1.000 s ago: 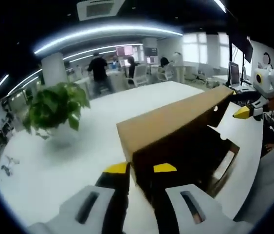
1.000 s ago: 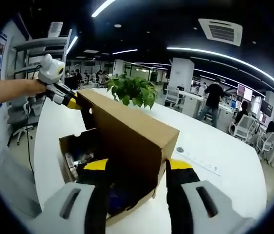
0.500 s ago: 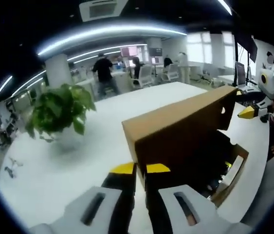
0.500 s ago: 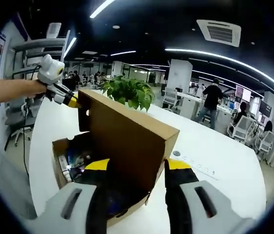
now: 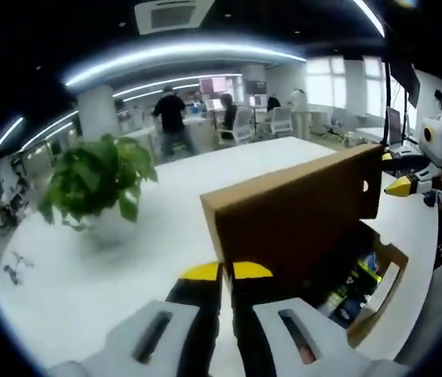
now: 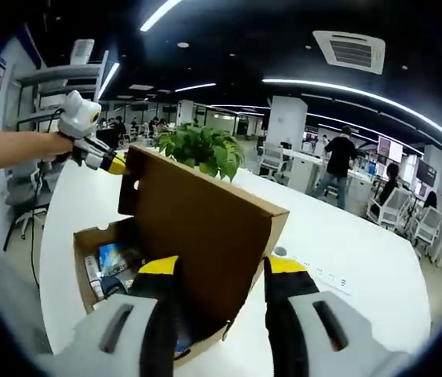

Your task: Operate the shoe box by opening the lid, removing the specified soft item, and placing it in the target area until the item is outside and the box remains undamaged.

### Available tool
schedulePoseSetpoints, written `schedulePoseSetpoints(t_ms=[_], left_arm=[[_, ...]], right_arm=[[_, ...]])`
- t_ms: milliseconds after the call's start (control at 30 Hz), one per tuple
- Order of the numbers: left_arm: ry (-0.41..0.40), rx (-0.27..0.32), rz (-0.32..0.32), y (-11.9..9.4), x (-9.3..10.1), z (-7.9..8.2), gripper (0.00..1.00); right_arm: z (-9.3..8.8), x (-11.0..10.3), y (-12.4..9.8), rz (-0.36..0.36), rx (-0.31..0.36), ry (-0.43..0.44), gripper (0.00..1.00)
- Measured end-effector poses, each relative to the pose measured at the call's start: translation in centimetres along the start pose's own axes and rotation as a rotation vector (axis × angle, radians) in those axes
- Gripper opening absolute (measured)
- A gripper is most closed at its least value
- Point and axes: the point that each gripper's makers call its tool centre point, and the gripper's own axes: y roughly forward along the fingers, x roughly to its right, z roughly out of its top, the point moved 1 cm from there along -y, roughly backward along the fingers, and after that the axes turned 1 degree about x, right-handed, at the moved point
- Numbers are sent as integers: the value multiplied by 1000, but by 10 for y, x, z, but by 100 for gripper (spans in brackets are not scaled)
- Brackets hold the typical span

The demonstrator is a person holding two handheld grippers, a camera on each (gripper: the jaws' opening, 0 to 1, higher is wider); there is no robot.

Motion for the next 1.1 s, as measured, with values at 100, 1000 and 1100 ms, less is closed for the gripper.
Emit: schedulePoseSetpoints(t_ms=[100,1000,1100], left_arm=[[-4,5,0,2,-2,1,0],[-37,32,-9,26,-11,8,0],[-41,32,-10,28,-11,8,0]], right_arm=[[0,2,3,-5,2,0,38],[-60,23,4,-123,-141,106,17],[-68,22,4,-128,-157,147,13]])
